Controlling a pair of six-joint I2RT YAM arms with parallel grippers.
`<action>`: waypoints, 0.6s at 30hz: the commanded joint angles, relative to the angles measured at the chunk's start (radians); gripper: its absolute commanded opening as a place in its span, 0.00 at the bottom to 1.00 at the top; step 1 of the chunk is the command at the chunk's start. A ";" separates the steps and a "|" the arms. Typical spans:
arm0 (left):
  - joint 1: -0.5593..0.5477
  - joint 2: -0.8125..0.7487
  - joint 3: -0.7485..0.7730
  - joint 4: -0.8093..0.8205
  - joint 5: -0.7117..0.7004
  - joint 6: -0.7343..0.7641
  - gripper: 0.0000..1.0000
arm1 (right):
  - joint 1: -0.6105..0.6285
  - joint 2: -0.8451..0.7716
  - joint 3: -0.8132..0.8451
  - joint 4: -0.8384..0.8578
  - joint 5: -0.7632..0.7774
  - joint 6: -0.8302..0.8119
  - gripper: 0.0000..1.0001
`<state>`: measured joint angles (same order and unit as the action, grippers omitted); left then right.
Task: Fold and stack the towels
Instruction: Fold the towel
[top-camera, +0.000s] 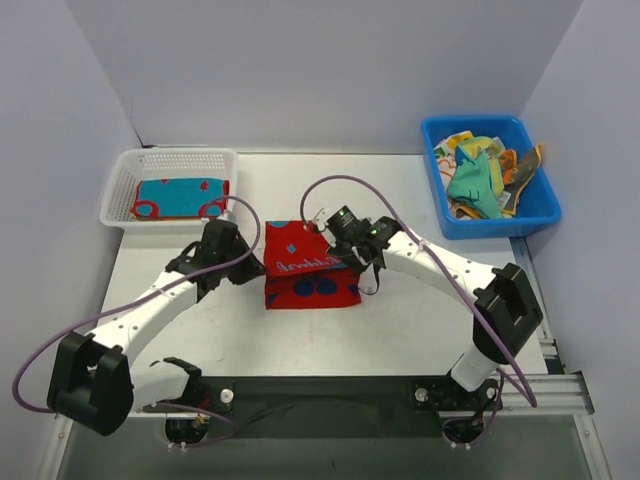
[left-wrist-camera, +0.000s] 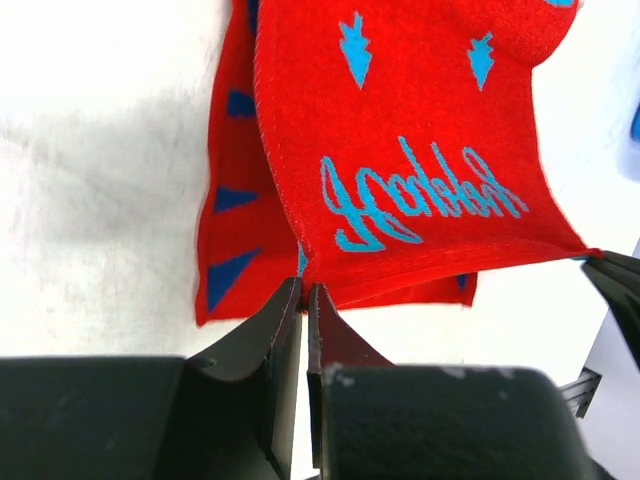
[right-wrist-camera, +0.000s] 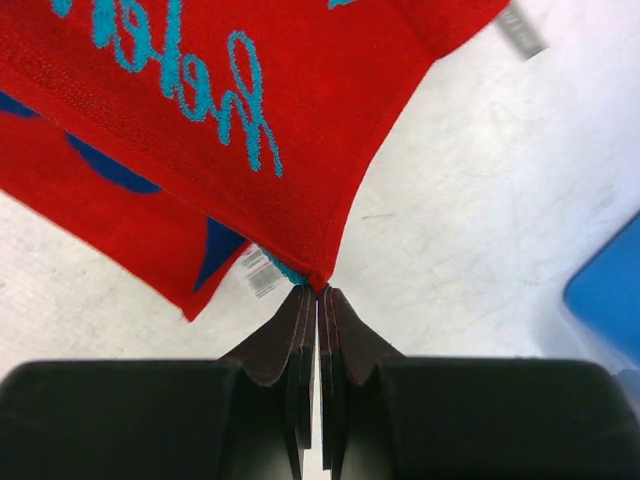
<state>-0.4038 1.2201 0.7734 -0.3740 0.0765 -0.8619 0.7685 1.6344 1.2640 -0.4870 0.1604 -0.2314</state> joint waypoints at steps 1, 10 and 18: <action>-0.026 -0.056 -0.058 -0.037 -0.029 -0.038 0.00 | 0.049 -0.005 -0.081 -0.102 0.036 0.036 0.00; -0.087 -0.035 -0.247 0.067 -0.027 -0.098 0.00 | 0.086 0.113 -0.199 -0.091 -0.033 0.113 0.00; -0.130 0.093 -0.290 0.148 -0.030 -0.121 0.00 | 0.075 0.212 -0.196 -0.074 -0.058 0.139 0.00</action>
<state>-0.5259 1.2697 0.5117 -0.2779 0.0830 -0.9710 0.8581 1.7859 1.0821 -0.5030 0.0944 -0.1207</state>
